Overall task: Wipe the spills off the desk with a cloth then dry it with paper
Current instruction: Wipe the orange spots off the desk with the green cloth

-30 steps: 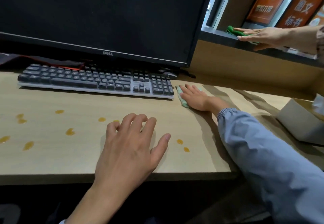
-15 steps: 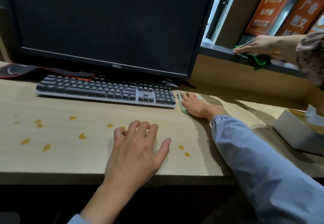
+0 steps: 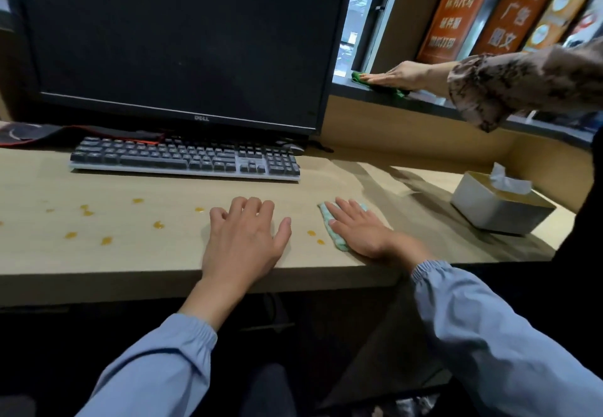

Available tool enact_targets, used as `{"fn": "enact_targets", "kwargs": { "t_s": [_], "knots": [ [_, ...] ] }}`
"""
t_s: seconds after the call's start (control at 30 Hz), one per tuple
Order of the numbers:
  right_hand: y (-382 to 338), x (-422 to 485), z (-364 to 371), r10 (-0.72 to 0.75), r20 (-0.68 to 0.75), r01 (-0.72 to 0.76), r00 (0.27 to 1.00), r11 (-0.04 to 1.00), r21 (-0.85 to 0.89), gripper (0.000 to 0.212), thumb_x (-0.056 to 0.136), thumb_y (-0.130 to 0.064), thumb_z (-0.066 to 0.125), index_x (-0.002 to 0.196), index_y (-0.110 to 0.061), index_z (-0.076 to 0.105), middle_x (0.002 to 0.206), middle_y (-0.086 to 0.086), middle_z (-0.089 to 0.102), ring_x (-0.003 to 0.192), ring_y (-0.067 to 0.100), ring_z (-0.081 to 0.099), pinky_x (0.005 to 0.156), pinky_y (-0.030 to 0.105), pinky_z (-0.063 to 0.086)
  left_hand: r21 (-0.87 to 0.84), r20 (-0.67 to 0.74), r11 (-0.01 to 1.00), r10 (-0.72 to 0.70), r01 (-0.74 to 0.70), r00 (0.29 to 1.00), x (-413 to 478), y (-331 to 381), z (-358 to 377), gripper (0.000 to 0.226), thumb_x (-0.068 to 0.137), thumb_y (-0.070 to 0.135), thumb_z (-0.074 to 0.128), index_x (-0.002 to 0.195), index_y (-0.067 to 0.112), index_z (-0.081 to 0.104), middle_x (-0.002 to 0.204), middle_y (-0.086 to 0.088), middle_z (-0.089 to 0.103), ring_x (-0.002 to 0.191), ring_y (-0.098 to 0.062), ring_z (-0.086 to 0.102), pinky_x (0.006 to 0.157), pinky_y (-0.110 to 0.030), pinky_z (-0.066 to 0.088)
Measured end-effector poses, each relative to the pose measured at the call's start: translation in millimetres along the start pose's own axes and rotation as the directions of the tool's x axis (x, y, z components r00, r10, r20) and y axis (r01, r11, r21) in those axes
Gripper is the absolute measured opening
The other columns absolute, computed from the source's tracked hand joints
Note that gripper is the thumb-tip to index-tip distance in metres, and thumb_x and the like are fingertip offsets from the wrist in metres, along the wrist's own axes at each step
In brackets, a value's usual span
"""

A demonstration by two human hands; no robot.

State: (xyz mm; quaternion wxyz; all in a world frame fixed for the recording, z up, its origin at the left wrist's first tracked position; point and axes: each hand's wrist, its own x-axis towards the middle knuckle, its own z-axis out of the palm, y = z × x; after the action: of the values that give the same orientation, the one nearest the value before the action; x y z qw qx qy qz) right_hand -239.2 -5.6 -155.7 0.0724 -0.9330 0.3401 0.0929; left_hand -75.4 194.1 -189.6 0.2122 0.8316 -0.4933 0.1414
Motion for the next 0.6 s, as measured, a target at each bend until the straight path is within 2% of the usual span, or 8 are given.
{"fn": "enact_targets", "kwargs": {
  "t_s": [0.27, 0.6],
  "knots": [
    [-8.7, -39.0, 18.6, -0.005, -0.04, 0.005, 0.999, 1.0, -0.01, 0.058, 0.109, -0.048, 0.014, 0.161, -0.037, -0.007, 0.17, -0.004, -0.012, 0.155, 0.021, -0.014, 0.125, 0.048, -0.004, 0.001, -0.016, 1.0, 0.007, -0.007, 1.0, -0.5, -0.4, -2.2, 0.054, 0.103, 0.056, 0.026, 0.122, 0.021, 0.063, 0.116, 0.002, 0.065, 0.109, -0.023, 0.054, 0.089, -0.047, 0.04],
    [-7.2, 29.9, -0.7, -0.008, -0.004, 0.008, 1.0, 1.0, -0.003, 0.059, 0.108, -0.052, 0.014, 0.16, -0.04, -0.008, 0.17, -0.006, -0.013, 0.155, 0.021, -0.015, 0.123, 0.049, -0.006, 0.029, -0.002, 1.0, 0.004, -0.004, 1.0, 2.2, -0.7, 0.3, 0.054, 0.1, 0.059, 0.029, 0.124, 0.023, 0.062, 0.118, 0.003, 0.065, 0.114, -0.023, 0.055, 0.091, -0.048, 0.042]
  ]
}}
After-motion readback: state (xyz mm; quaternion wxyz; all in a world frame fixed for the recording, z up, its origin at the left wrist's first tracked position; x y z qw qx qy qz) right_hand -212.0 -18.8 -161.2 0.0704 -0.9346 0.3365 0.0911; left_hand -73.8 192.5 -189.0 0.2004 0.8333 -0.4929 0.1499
